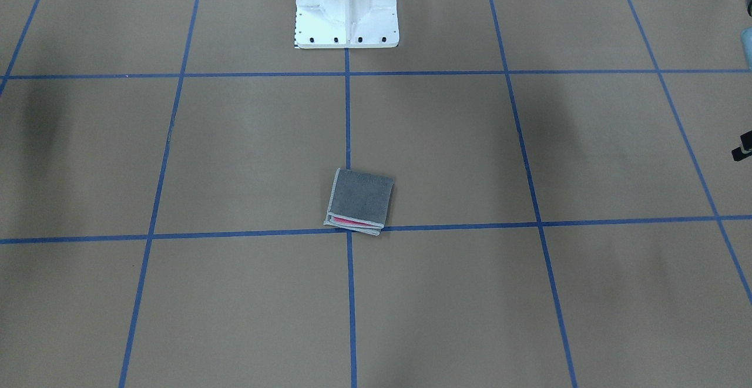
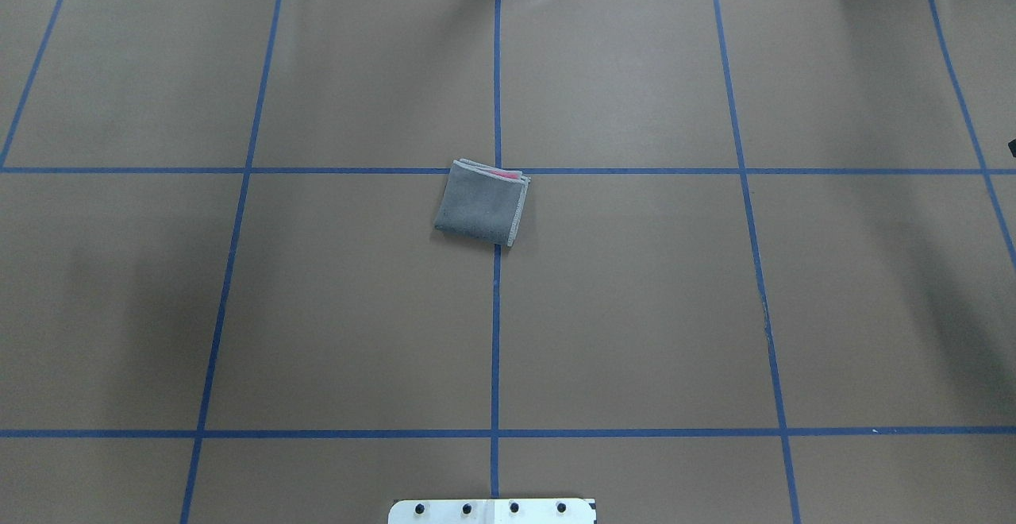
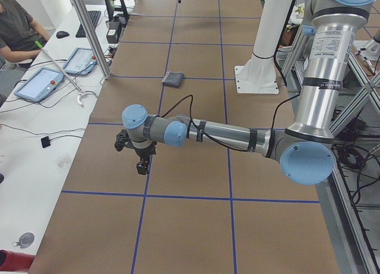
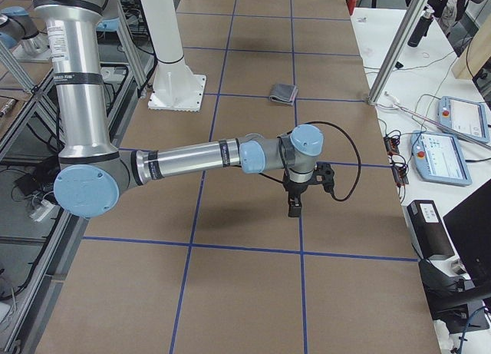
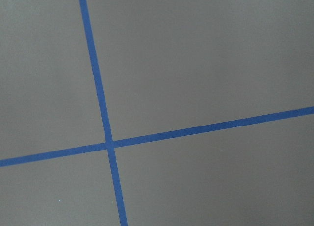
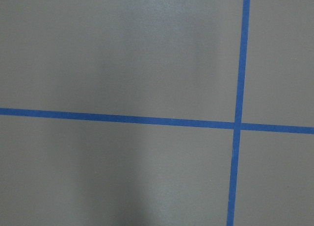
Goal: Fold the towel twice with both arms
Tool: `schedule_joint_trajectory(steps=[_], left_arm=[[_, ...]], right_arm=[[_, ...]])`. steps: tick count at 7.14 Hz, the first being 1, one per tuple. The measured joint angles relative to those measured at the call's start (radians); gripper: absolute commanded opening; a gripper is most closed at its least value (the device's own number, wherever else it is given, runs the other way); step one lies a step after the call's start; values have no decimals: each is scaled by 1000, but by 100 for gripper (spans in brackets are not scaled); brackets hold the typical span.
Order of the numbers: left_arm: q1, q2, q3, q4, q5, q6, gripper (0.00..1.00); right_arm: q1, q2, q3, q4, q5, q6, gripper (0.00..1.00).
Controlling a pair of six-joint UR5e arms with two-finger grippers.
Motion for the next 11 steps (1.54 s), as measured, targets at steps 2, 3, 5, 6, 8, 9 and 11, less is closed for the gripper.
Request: schedule_joint_trajectory(steps=[2, 3, 5, 6, 8, 9, 11], left_arm=[[-19, 35, -13, 5, -18, 5, 100], [-23, 48, -19, -10, -19, 5, 100], [-65, 74, -56, -36, -16, 7, 100], [-98, 84, -73, -38, -14, 8, 100], [-122, 93, -86, -34, 14, 7, 100], [-123, 101, -85, -28, 25, 3, 100], [-122, 123, -86, -25, 26, 1, 100]], right_arm=[[1, 16, -17, -5, -1, -6, 100], [2, 17, -20, -5, 1, -6, 100], [5, 15, -19, -10, 16, -6, 100], [6, 14, -19, -11, 19, -6, 100], [8, 4, -16, -10, 8, -7, 100], [7, 1, -18, -10, 8, -4, 100], [21, 0, -18, -17, 17, 5, 100]])
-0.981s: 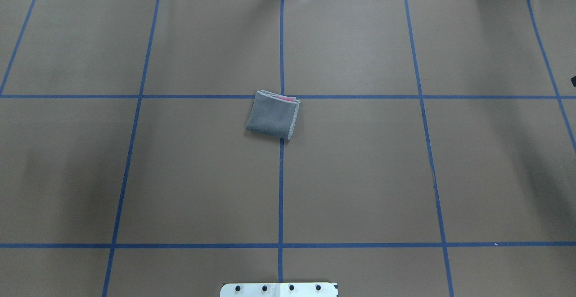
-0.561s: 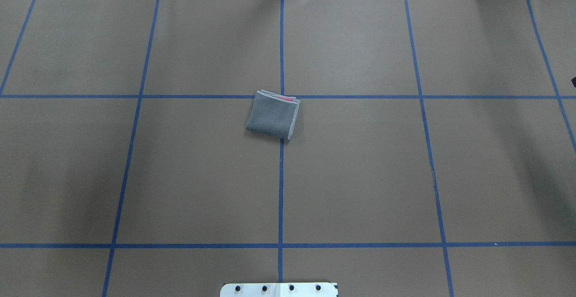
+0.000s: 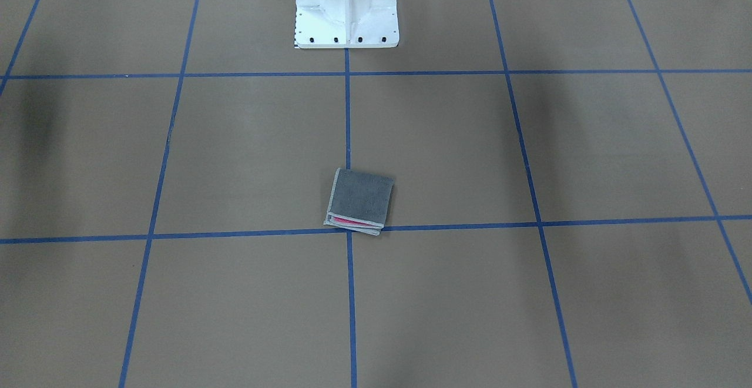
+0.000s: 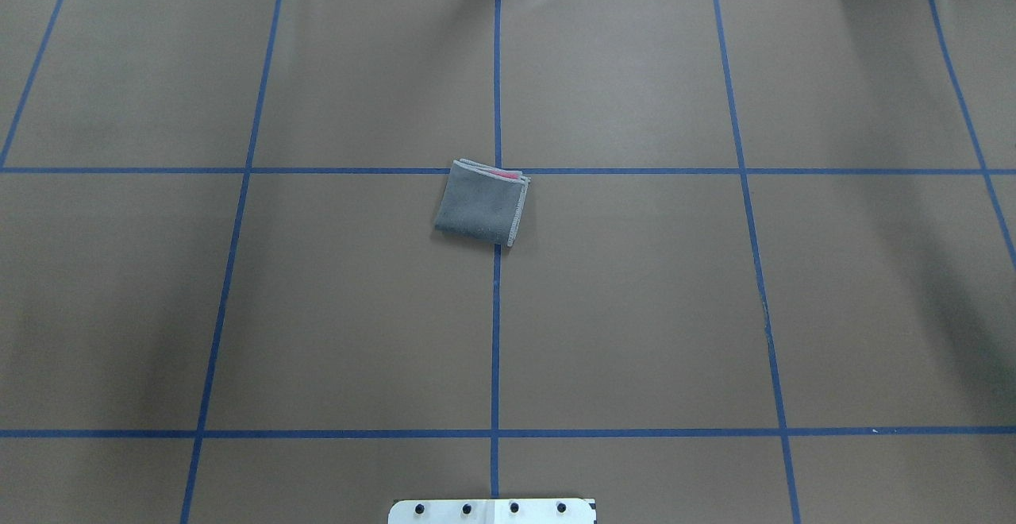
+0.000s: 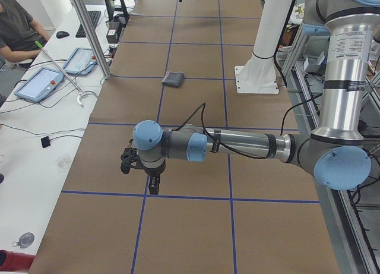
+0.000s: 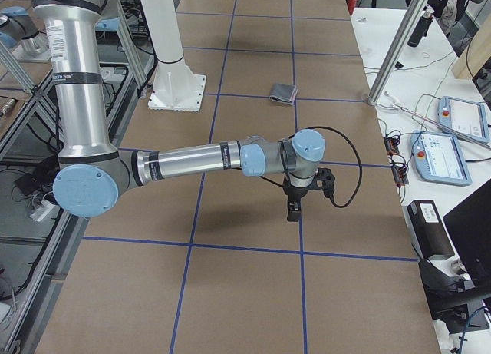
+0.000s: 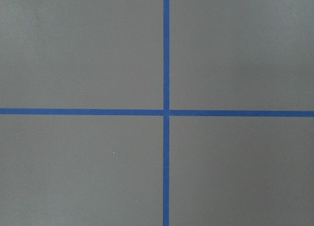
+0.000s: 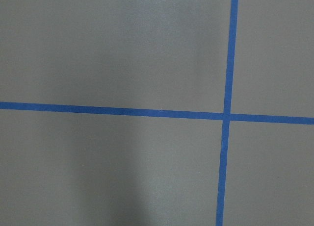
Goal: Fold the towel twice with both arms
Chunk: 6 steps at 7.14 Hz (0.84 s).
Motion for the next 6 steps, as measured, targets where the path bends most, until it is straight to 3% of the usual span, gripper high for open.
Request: schedule_joint_trajectory(steps=[4, 6], left_arm=[[3, 55, -14, -8, 1, 6, 100], [6, 43, -13, -4, 3, 0, 100]], right_arm=[[74, 3, 9, -91, 33, -9, 100], [83, -1, 4, -95, 1, -32, 100]])
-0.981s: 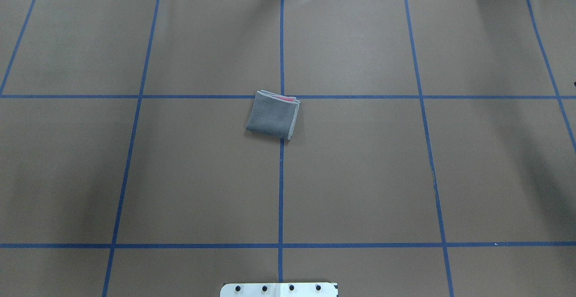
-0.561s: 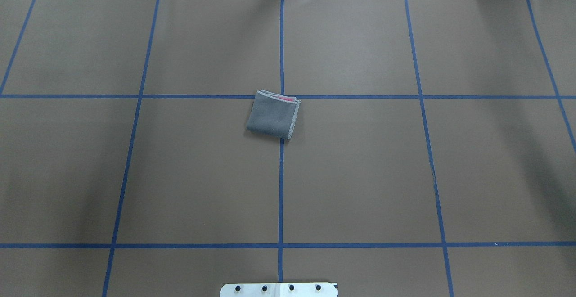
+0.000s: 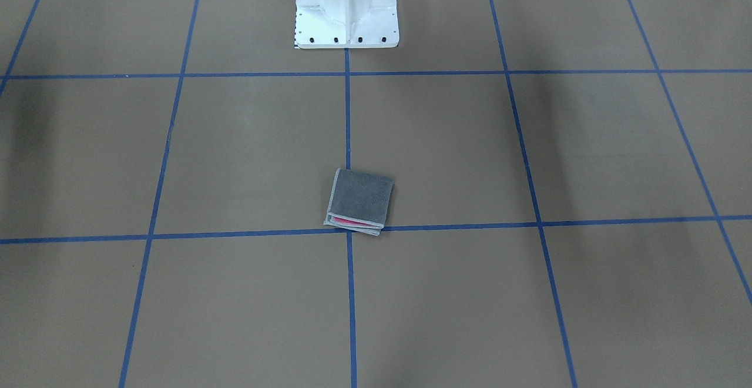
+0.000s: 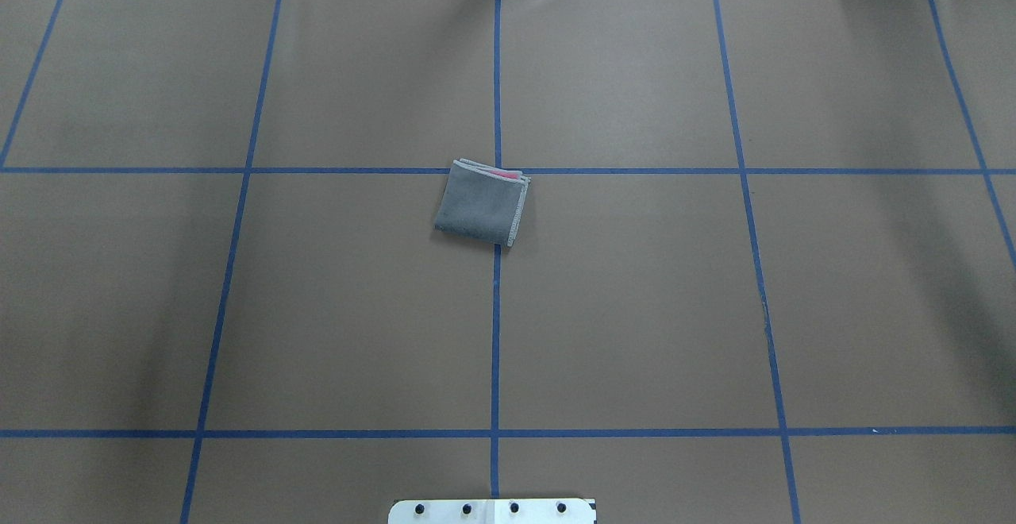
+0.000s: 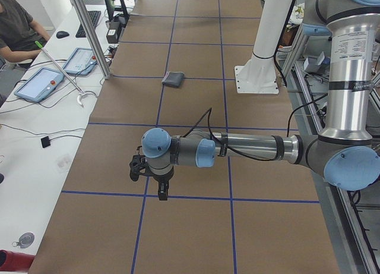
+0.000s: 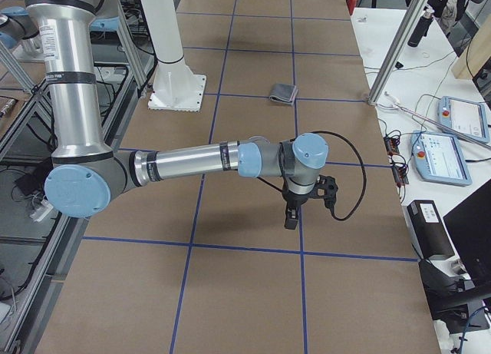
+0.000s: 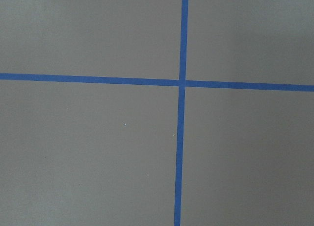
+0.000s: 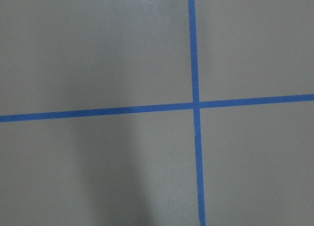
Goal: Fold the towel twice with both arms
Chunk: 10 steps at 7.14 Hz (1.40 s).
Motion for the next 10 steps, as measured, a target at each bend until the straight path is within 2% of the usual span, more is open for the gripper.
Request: schedule_joint_trajectory(steps=[3, 7, 10], left_arm=[[0, -26, 1, 10, -1, -2, 100], [1, -25, 6, 3, -5, -2, 100], [1, -24, 9, -1, -5, -2, 100]], right_arm=[[-2, -1, -12, 2, -2, -61, 100], [-4, -5, -10, 6, 61, -69, 100], [-16, -28, 21, 9, 15, -78, 100]])
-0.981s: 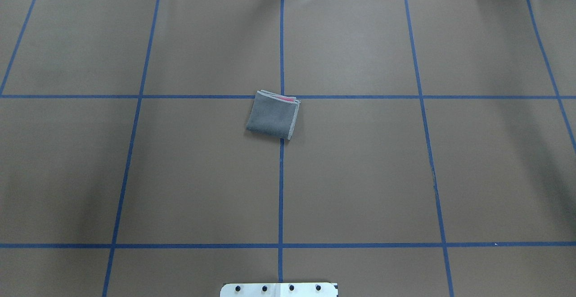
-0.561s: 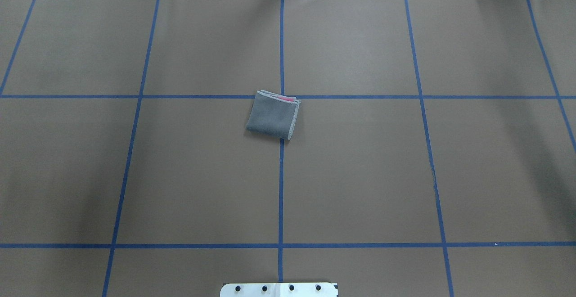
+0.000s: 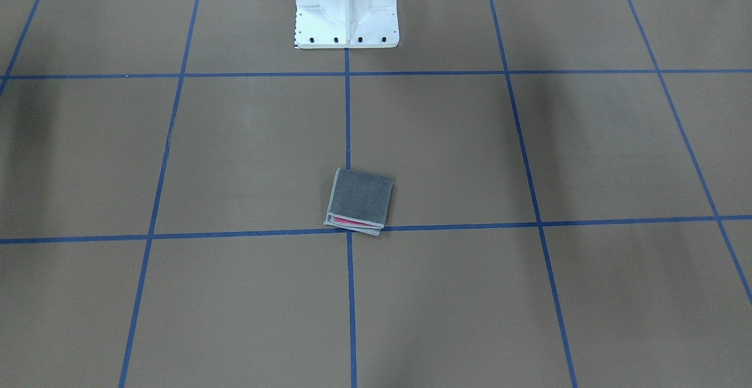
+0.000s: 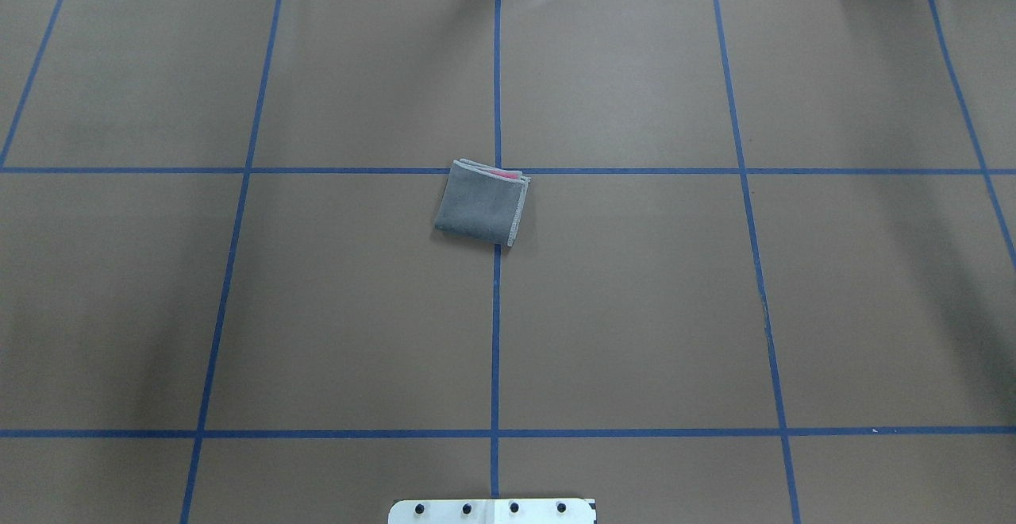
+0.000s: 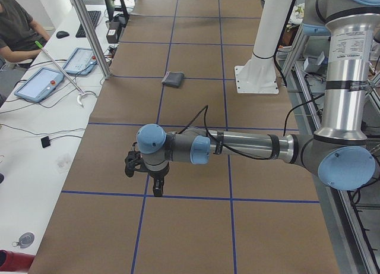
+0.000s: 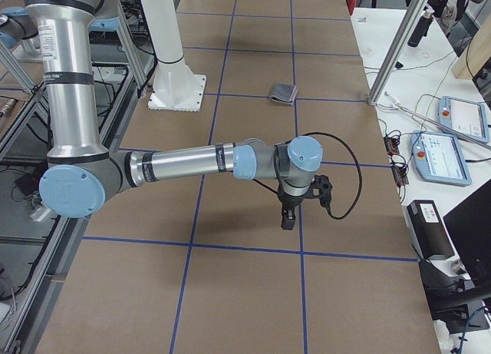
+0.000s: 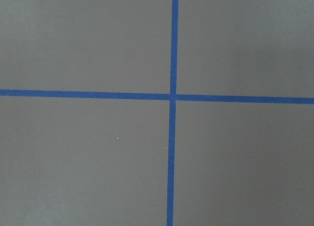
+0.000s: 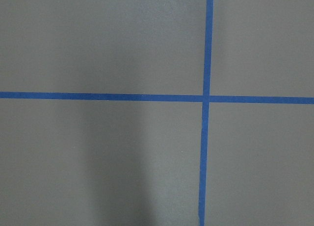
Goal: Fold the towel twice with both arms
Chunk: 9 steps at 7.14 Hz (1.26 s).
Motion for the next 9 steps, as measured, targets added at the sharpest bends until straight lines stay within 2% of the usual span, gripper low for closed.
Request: schedule_joint_trajectory(steps=[3, 9], left_arm=[[0, -1, -2, -2, 1, 0, 100], [0, -2, 0, -5, 0, 0, 100]], right_arm=[[-23, -2, 21, -1, -40, -3, 100], [-25, -11, 16, -1, -44, -1, 100]])
